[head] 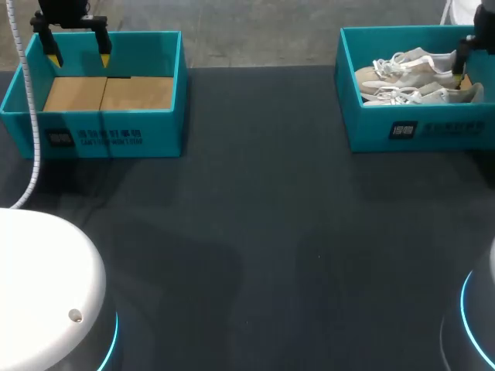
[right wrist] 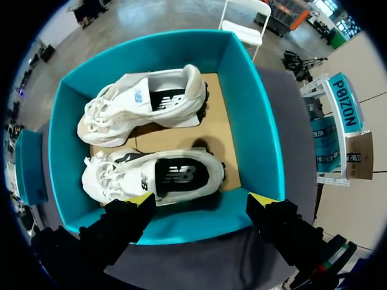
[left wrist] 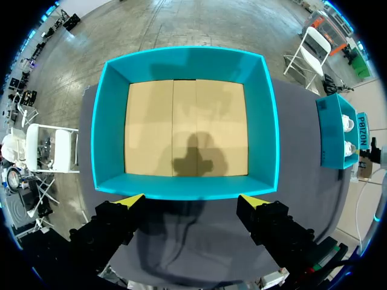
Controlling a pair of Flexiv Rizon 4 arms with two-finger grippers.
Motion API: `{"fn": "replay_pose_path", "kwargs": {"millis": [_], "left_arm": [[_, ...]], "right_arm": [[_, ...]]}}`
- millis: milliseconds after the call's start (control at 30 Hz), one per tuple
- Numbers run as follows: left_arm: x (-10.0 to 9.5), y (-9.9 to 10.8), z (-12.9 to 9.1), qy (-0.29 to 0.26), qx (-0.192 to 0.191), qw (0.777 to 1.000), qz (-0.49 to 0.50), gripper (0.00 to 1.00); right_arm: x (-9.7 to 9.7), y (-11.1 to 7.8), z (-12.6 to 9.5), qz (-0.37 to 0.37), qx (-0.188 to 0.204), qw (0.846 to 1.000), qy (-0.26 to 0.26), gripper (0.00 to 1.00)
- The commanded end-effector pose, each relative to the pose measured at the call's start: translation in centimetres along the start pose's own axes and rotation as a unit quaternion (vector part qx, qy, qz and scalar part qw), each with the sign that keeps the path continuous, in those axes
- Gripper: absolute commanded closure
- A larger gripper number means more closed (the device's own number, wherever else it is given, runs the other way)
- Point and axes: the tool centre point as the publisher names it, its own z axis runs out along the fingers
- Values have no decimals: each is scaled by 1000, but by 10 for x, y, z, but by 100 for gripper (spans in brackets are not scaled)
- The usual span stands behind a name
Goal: Take the shoe out of the shoebox, open the shoe tongue, remove and reinsert the insole, then place the shoe into the shoebox
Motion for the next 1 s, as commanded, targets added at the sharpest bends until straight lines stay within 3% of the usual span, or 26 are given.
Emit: {"fn": "replay_pose_path", "kwargs": {"millis": [33, 433, 1000], "left_arm": [[0, 0, 0, 0, 0, 1000, 0, 0], [0, 0, 0, 0, 0, 1000, 0, 0], [0, 0, 0, 0, 0, 1000, 0, 0]], "right_arm": [[-2, 5, 18, 6, 6, 1000, 3, 0], [-10, 17, 45, 3, 15, 1000, 13, 0], [-9, 12, 74, -22, 13, 999, 19, 0]]}}
